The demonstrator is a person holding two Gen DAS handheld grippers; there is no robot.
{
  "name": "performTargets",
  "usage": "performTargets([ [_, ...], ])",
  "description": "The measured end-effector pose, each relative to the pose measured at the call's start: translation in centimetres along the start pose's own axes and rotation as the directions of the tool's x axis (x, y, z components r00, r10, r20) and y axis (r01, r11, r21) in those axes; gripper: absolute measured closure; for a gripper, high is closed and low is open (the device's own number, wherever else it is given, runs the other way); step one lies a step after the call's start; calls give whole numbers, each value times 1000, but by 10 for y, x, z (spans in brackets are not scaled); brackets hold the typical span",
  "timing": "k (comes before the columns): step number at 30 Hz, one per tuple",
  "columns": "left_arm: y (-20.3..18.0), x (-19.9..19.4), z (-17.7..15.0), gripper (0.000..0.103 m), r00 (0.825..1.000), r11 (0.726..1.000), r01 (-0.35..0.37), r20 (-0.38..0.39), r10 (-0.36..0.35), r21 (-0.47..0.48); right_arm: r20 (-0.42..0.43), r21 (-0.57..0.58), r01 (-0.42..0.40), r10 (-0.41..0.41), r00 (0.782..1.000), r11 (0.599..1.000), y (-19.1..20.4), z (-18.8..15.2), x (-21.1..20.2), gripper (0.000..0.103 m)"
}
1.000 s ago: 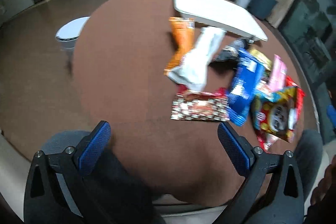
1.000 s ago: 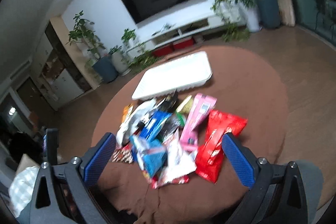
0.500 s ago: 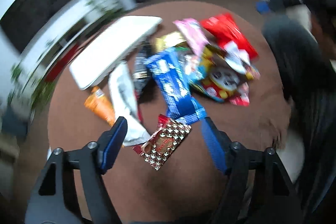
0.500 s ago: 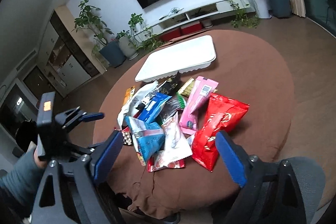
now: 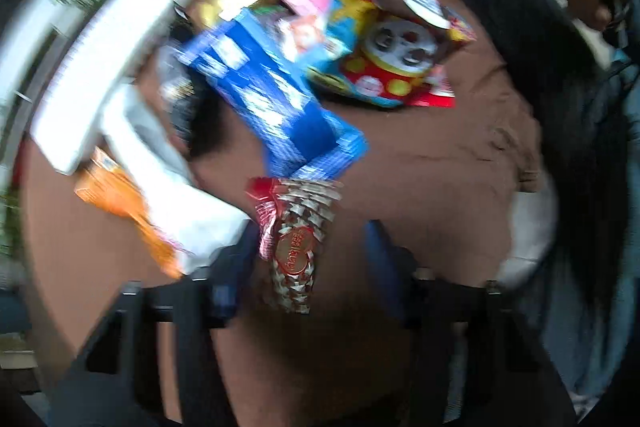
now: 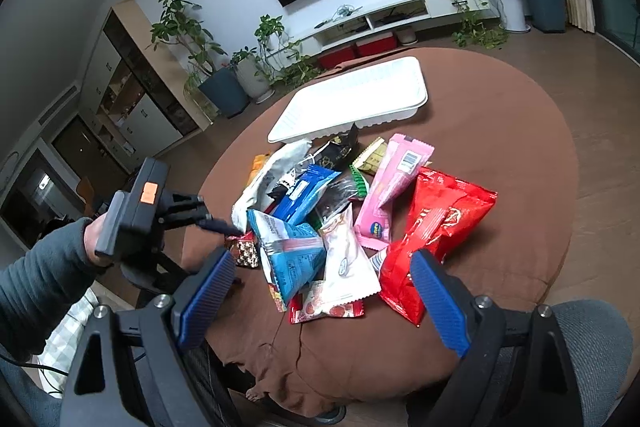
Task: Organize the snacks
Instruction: 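Grasp the checkered candy with the left tool while the right tool grasps the panda-print bag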
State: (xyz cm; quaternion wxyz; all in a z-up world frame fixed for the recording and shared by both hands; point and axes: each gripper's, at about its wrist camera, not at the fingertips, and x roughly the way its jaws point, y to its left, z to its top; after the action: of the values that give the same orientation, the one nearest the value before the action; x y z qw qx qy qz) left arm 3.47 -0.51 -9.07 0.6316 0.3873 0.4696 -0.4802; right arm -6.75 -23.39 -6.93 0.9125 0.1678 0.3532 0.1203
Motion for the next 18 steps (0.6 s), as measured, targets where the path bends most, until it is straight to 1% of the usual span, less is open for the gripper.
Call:
performTargets([
  [1, 4, 5, 0, 73, 999, 1000, 31, -17, -31, -4, -3, 2, -2, 2, 1000, 1000, 0, 0, 1, 11],
  [3, 7, 4, -1, 75, 999, 999, 42, -20, -42, -2, -16, 2, -9, 9, 1000, 1000, 0, 0, 5, 11],
  [6, 13, 5, -1, 75, 999, 999, 41, -29, -42, -34, -31, -24, -12, 11, 999, 1000, 4, -2, 10, 11],
  [9, 12, 5, -1, 75, 999, 998, 32, -36, -34, -56, -44, -59, -14, 12, 999, 998, 11, -3, 13, 12],
  [12, 9, 2, -7, 75, 998, 993, 37, -36, -42, -114, -47, -75, -18, 15, 999, 997, 16, -3, 16, 12],
  [15, 13, -1, -12, 76, 998, 985, 46, -27, -51, -164, -54, -81, -27, 23, 998, 996, 21, -2, 23, 13],
  [16, 16, -1, -16, 81, 999, 984, 41, -22, -45, -174, -60, -89, -28, 23, 998, 996, 24, -2, 26, 13],
  [18, 19, -2, -20, 86, 999, 979, 25, -21, -29, -203, -67, -114, -30, 23, 997, 993, 32, -2, 31, 14],
])
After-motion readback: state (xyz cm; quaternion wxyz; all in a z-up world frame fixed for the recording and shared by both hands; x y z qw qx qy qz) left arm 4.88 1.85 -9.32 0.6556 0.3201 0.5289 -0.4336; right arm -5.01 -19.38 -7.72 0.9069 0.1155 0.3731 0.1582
